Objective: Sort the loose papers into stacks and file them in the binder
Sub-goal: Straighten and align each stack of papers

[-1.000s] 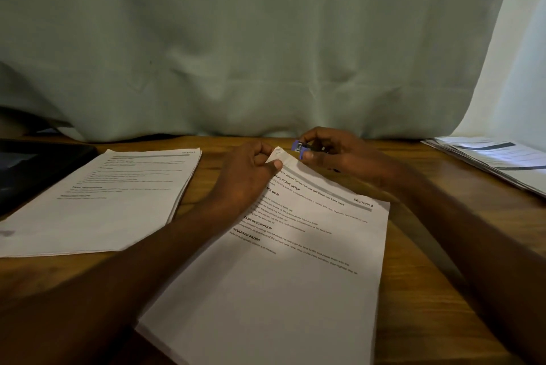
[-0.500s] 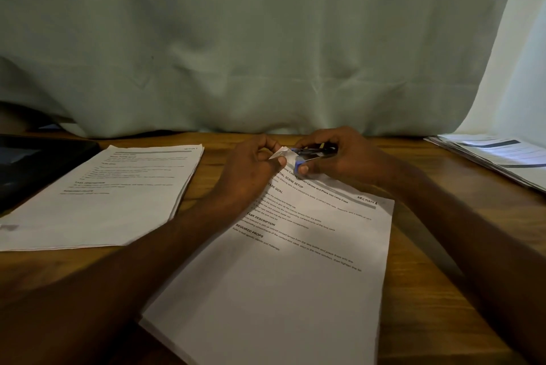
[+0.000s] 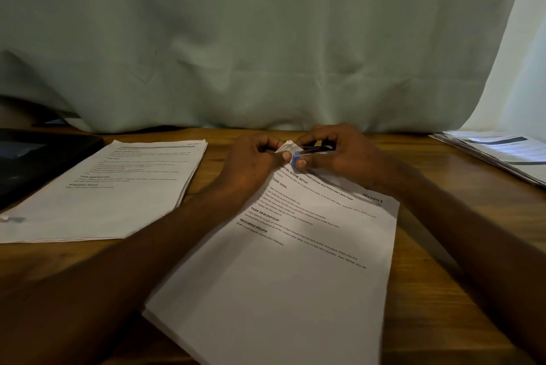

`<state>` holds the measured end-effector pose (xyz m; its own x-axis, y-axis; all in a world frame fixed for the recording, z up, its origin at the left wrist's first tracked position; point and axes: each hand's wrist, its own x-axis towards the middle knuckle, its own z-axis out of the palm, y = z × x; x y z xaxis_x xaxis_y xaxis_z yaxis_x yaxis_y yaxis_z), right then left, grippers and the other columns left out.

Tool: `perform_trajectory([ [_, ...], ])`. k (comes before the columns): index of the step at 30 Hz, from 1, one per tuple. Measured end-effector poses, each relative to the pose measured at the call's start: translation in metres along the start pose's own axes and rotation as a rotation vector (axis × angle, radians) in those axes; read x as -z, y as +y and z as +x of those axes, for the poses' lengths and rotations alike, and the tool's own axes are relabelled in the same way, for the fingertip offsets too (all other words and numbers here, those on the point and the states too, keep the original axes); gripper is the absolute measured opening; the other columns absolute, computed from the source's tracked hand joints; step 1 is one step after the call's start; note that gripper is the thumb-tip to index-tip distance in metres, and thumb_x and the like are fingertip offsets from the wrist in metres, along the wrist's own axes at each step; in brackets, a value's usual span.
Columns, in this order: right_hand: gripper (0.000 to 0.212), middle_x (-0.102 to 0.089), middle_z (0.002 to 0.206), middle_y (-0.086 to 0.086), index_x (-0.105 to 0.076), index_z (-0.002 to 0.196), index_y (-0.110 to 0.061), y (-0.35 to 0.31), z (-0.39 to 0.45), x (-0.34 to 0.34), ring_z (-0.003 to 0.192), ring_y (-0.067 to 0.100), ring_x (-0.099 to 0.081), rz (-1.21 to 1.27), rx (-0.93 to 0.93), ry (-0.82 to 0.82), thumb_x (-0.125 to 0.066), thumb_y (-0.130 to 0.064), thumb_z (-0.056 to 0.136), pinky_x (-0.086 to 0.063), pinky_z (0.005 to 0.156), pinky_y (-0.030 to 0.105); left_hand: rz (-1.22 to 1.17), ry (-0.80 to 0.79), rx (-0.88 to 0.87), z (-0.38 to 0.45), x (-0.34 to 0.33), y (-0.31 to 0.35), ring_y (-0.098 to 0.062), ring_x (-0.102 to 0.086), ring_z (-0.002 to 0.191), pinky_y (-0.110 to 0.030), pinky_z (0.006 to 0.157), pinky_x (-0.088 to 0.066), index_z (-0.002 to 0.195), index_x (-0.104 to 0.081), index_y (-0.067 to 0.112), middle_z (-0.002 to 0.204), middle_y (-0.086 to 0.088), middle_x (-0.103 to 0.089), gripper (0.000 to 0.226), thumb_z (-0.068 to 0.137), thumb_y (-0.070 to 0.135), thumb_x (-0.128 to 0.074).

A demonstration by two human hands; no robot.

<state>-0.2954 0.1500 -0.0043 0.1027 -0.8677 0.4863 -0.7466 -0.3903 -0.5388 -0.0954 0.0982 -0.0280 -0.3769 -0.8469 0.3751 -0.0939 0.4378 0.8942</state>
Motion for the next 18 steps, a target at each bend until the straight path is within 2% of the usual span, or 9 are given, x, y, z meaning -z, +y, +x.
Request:
perform_trajectory([
  [6,0.041,-0.075,0.106,-0.014,-0.078,0.115,-0.026,0.0001,0.0008,0.0006,0.098,0.003,-0.068,0.032,-0.037,-0.003,-0.087,-0.039,0.077,-0.057,0.088,0.031,-0.055,-0.009,0.025,-0.0013,0.0018,0.0006,-0.005,-0.073,0.075,-0.008,0.059,-0.05,0.1,-0.076,0.008,0.09,-0.001,-0.078,0.011,0.091,0.013,-0.074],
  [10,0.045,-0.075,0.108,-0.012,-0.077,0.118,-0.025,-0.0018,0.0015,-0.0001,0.1,0.007,-0.068,0.021,-0.061,-0.029,-0.086,-0.042,0.077,-0.058,0.092,0.042,-0.056,-0.009,0.023,-0.0019,0.0018,0.0027,-0.003,-0.072,0.073,-0.007,0.058,-0.049,0.101,-0.076,0.006,0.09,-0.002,-0.078,0.012,0.091,0.012,-0.074],
  [18,0.041,-0.076,0.103,-0.013,-0.078,0.115,-0.025,-0.0029,0.0021,-0.0004,0.094,0.006,-0.068,0.02,-0.06,-0.03,-0.087,-0.037,0.077,-0.057,0.084,0.034,-0.115,0.004,0.061,-0.0039,0.0019,0.0041,0.003,-0.069,0.066,-0.005,0.055,-0.046,0.101,-0.075,0.002,0.085,-0.001,-0.077,0.014,0.088,0.007,-0.075],
])
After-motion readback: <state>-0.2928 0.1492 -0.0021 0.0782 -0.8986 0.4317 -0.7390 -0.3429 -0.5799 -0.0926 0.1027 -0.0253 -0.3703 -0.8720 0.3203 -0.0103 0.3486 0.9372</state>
